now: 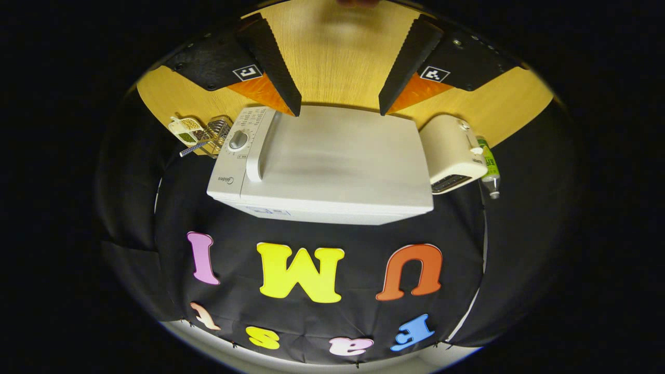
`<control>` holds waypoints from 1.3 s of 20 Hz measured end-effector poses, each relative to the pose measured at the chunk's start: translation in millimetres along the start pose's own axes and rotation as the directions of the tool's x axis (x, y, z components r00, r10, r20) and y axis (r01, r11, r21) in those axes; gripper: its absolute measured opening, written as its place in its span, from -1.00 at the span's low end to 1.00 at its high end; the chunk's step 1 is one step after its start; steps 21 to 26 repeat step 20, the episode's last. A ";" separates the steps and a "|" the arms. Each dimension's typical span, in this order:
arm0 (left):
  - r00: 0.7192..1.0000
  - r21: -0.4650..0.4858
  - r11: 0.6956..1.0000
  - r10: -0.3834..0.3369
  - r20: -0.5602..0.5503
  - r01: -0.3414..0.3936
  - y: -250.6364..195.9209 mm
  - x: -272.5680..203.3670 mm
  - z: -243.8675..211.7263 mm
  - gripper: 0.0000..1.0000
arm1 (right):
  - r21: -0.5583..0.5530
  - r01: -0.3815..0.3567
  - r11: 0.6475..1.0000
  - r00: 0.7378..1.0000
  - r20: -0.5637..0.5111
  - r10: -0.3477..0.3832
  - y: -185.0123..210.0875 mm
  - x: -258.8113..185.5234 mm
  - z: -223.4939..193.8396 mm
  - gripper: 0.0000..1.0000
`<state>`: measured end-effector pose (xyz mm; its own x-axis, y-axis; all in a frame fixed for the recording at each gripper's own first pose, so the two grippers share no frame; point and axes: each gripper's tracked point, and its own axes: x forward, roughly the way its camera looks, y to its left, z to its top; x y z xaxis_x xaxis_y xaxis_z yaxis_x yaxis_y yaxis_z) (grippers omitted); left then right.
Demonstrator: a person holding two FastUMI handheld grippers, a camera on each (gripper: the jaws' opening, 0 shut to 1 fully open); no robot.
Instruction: Open the microwave oven with the left hand, put the food in, and close the microwave oven.
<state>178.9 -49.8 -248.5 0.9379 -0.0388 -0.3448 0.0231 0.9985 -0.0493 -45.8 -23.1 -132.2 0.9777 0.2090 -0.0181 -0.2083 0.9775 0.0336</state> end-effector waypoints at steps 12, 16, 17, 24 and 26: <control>0.980 0.020 0.999 -0.047 0.192 0.044 31.5 -197.6 46.1 0.87 | -0.012 -0.005 1.000 1.000 0.027 0.005 36.0 -4.6 18.2 0.79; 0.969 0.035 0.998 -0.058 0.241 0.051 38.9 -234.9 60.6 0.87 | -0.028 -0.019 0.999 0.999 0.037 0.020 45.7 -11.3 20.5 0.79; 0.965 0.034 0.999 -0.040 0.260 0.032 44.4 -242.3 64.3 0.87 | -0.035 -0.018 0.999 0.999 0.040 0.019 45.9 -12.3 21.1 0.79; 0.955 0.009 1.000 -0.008 0.297 0.006 49.4 -263.4 68.9 0.87 | -0.049 -0.012 0.999 0.998 0.055 0.014 47.8 -14.3 27.3 0.79; 0.955 0.009 1.000 -0.008 0.297 0.006 49.4 -263.4 68.9 0.87 | -0.049 -0.012 0.999 0.998 0.055 0.014 47.8 -14.3 27.3 0.79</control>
